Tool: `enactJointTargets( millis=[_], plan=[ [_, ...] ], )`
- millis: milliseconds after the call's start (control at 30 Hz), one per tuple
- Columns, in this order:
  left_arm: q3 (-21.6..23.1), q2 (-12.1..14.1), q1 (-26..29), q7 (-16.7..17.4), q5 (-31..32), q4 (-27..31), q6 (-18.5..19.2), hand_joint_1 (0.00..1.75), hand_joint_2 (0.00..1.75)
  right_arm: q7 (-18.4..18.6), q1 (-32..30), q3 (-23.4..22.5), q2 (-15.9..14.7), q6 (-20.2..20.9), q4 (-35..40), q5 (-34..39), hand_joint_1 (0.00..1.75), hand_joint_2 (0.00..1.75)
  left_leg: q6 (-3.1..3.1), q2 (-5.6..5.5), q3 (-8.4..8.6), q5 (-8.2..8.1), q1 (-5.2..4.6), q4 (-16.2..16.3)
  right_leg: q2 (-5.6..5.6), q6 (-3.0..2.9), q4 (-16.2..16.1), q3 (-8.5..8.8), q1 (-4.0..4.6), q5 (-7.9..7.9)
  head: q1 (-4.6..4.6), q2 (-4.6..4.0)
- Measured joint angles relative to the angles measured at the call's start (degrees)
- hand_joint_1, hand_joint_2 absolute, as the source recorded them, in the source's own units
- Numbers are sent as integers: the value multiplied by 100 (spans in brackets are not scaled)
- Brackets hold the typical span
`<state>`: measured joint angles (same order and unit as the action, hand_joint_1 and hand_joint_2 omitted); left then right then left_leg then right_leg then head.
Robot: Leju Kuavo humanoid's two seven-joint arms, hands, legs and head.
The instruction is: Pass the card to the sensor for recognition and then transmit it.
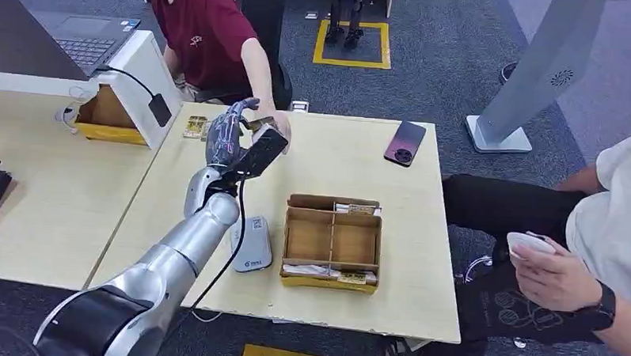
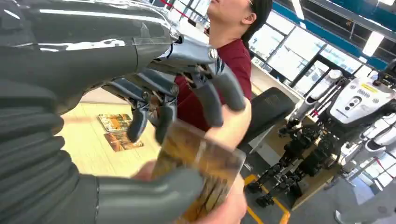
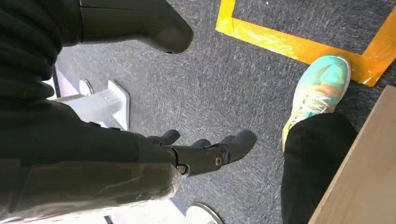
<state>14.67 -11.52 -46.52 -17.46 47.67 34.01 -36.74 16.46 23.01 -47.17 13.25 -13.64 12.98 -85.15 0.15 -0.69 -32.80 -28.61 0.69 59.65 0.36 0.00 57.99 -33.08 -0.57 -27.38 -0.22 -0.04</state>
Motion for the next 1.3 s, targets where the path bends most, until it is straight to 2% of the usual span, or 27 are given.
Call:
enactJointTargets(
  millis=[100, 167, 233, 300, 467, 500, 567, 633, 733, 767, 867, 933, 1000, 1067, 1233, 1267, 1300],
  plan=[
    [-50, 28, 3, -16, 104, -20, -185, 0, 175, 28, 30, 2, 41, -9, 0, -4, 0, 175, 0, 0, -3, 0, 0, -1, 0, 0, 2, 0, 0, 0, 0, 0],
    [-180, 94, 46, -40, 475, 46, -274, 0, 175, 33, 52, 4, 63, -28, 0, -2, 0, 175, 0, 1, -3, 0, 0, -1, 1, 0, 4, 0, 0, 0, 0, 0],
    [-484, 190, 124, -173, 825, 158, -293, 0, 175, 2, 55, 2, 90, -77, 0, 44, 0, 175, 0, 3, -1, 0, 1, -2, 2, 0, 5, -1, 1, 0, 2, 0],
    [-917, 311, 207, -460, 918, 267, -297, 0, 175, -22, 55, 2, 109, -105, 0, 81, 0, 175, -1, 5, -1, 1, 1, -2, 7, -1, 8, -4, 1, 0, 0, 0],
    [-2425, 748, 433, -1470, -211, 374, -308, 0, 175, -131, 38, -7, 135, -227, 0, 258, 0, 175, -3, 35, 5, 1, 3, -8, 35, -2, 13, -11, 1, -1, -2, 0],
    [-2788, 902, 523, -1678, -533, 415, -308, 0, 175, -164, 23, -11, 133, -238, 0, 297, 0, 175, -3, 40, 6, 1, 4, -9, 42, -3, 14, -12, 1, -2, 0, 0],
    [-3275, 1083, 667, -1808, -1046, 431, -317, 0, 175, -199, -12, -20, 127, -240, 2, 339, 0, 175, -3, 40, 4, 1, 6, -10, 43, -4, 14, -16, 2, -2, -2, 0],
    [-3745, 1364, 843, -1680, -1276, 420, -324, 0, 175, -247, -40, -37, 96, -236, 2, 397, 0, 175, -4, 39, 1, 0, 7, -14, 43, -7, 14, -17, 4, -5, 0, 0],
    [-4370, 1807, 936, -1105, -1414, 47, -324, 0, 175, -264, -48, -55, 37, -221, 4, 445, 0, 175, -7, 54, 3, -2, 7, -18, 58, -8, 14, -20, 4, -5, 2, 0],
    [-4692, 2038, 1019, -909, -1447, -149, -326, 0, 175, -267, -52, -66, 2, -247, 11, 505, 0, 175, -10, 65, 5, -4, 6, -18, 66, -8, 13, -22, 4, -5, -2, 0],
    [-5505, 2356, 1285, -829, -1293, -477, -326, 0, 175, -308, -68, -164, -68, -308, 24, 750, 0, 175, -10, 56, 3, -4, 6, -17, 62, -10, 10, -25, 4, -7, 2, 0],
    [-5927, 2470, 1425, -815, -1250, -671, -267, 0, 175, -255, -76, -271, -105, -297, 31, 991, 0, 175, -10, 49, 2, -4, 5, -17, 56, -10, 6, -24, 3, -7, 2, 0],
    [-6292, 2563, 1564, -543, -930, -822, -291, 0, 175, 35, -121, -498, -179, -291, 33, 1398, 0, 175, -9, 45, 1, -5, 5, -17, 52, -10, 1, -21, 3, -7, 2, 0],
    [-6526, 2608, 1624, -350, -560, -896, -317, 0, 175, 220, -227, -731, -253, -328, 35, 1624, 0, 175, -9, 34, -2, -5, 4, -17, 39, -9, -2, -18, 2, -7, 4, 0],
    [-6949, 2660, 1660, -173, -284, -1111, -319, 0, 175, 486, -486, -1141, -385, -540, 37, 1840, 0, 175, -8, 32, -5, -5, 3, -16, 33, -9, -4, -18, 2, -6, 4, 0],
    [-6999, 2662, 1659, -114, -251, -1163, -319, 0, 175, 641, -521, -1229, -402, -601, 37, 1858, 0, 0, -8, 33, -4, -5, 2, -16, 34, -9, -4, -18, 1, -6, 0, 0],
    [-7036, 2662, 1658, -49, -225, -1193, -319, 0, 175, 749, -542, -1283, -404, -627, 35, 1860, 0, 0, -8, 33, -3, -5, 2, -15, 34, -9, -4, -18, 1, -6, 4, 0]
  ],
)
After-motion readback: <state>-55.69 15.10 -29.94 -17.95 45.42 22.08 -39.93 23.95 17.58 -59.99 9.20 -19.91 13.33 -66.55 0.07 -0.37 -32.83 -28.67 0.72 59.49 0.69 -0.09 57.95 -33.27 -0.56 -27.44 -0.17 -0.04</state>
